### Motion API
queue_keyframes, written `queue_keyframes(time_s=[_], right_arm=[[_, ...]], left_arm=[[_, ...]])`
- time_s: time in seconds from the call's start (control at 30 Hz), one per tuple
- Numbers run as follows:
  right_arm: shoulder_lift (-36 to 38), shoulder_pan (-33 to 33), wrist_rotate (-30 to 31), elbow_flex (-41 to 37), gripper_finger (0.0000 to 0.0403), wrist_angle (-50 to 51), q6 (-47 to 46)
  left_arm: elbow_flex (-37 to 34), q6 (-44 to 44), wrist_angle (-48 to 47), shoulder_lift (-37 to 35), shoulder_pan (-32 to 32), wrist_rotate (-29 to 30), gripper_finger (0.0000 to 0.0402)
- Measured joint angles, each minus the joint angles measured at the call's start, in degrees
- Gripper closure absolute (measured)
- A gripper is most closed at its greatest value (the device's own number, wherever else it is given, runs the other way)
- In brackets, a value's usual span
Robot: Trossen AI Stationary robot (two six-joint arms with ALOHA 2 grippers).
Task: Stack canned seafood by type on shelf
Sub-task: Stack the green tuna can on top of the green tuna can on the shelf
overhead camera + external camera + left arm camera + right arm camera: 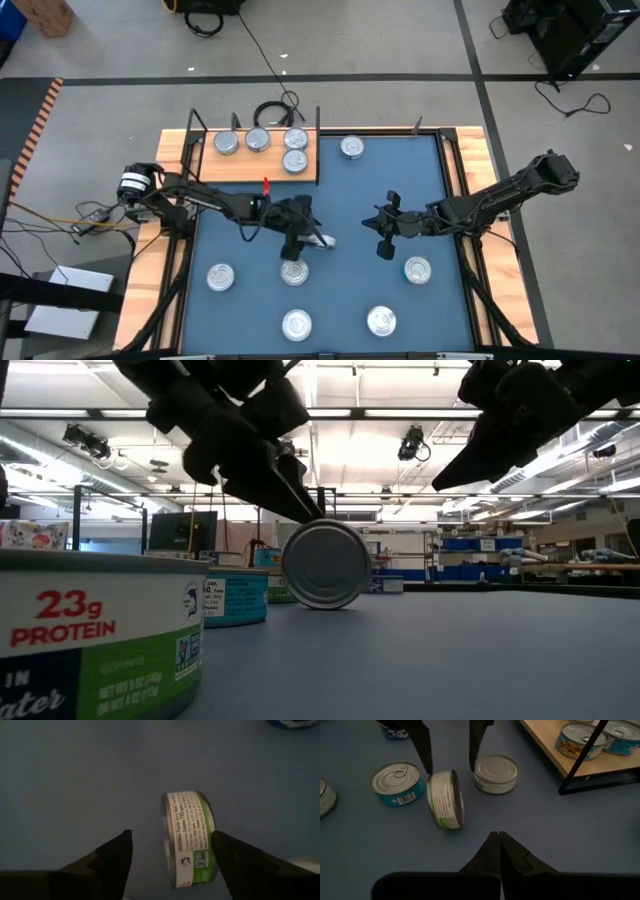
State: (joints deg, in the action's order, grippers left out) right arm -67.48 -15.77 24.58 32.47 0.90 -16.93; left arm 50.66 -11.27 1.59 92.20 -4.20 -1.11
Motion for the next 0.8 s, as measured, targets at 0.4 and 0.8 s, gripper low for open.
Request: queue_keyframes(time_s=[0.4,0.8], right_arm=[[0.00,0.02,0.00,0.00,0.0402,0.01,-0.02],[0.00,0.02,0.00,0.00,0.0402,0.01,-0.02]], left_arm=[[-0.12,4.32,1.62,0.11,-0.03,-3.54,0.0117],[-0.16,16.42,0.26,0.11,-3.22,6.93,0.0117]])
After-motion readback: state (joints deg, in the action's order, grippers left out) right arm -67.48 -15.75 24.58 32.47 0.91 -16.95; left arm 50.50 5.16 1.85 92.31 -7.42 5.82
